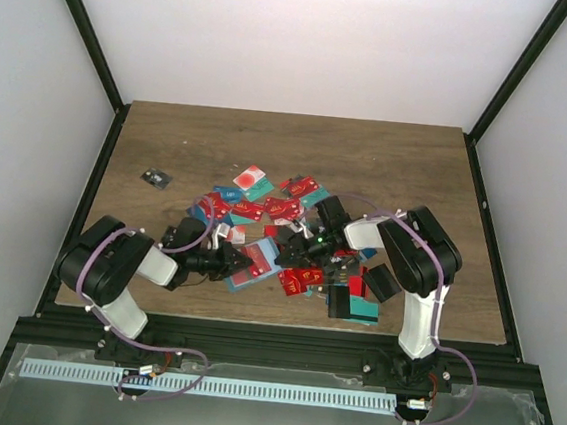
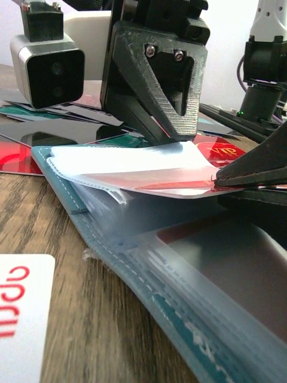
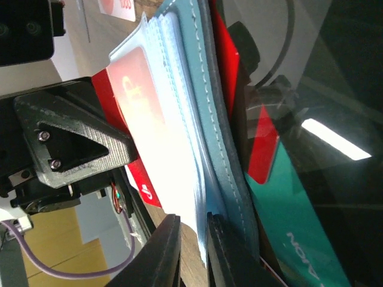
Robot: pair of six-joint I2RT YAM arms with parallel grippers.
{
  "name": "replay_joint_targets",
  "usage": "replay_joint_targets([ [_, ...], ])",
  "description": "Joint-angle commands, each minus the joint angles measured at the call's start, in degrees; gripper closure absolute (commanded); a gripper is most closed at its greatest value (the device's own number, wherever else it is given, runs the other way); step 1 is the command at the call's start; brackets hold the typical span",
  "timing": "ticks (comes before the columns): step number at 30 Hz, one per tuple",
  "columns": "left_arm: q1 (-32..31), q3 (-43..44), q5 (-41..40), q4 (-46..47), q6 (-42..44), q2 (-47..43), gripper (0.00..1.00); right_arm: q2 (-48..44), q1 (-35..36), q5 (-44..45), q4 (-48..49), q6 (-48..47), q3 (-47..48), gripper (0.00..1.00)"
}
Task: Put the credit cards into the card holder
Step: Insert the credit card into the card holder.
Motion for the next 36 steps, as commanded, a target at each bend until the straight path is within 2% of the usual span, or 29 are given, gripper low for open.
replay_joint_targets([
  [1, -0.7, 0.9, -0.4, -2.9, 2.1, 1.3, 0.96, -2.6, 0.6, 5.3, -10.5, -5.5, 2.2, 0.82],
  [8, -1.1, 5.0, 0.0, -14.3, 7.7, 0.2, 0.96, -7.7, 0.6, 12.9, -15.0, -6.7, 5.4, 0.79],
  [15, -1.1, 7.2, 0.6, -19.3, 10.1, 0.2, 0.96, -3.6, 0.6, 16.7, -16.1, -7.3, 10.7, 0.82],
  [21, -1.2, 7.6, 0.6, -19.5, 10.0, 1.0, 0.96, 0.5, 0.6, 19.3, -16.3, -8.5, 11.9, 0.89],
  [30, -1.7, 7.8, 0.9, -15.2, 8.6, 4.5, 0.96, 1.9, 0.7, 13.3, -12.4, -7.9, 6.7, 0.98],
  [36, -2.4, 8.5, 0.8, -9.9, 6.0, 8.1, 0.96, 2.4, 0.7, 10.9, -12.3, -7.8, 6.2, 0.99],
])
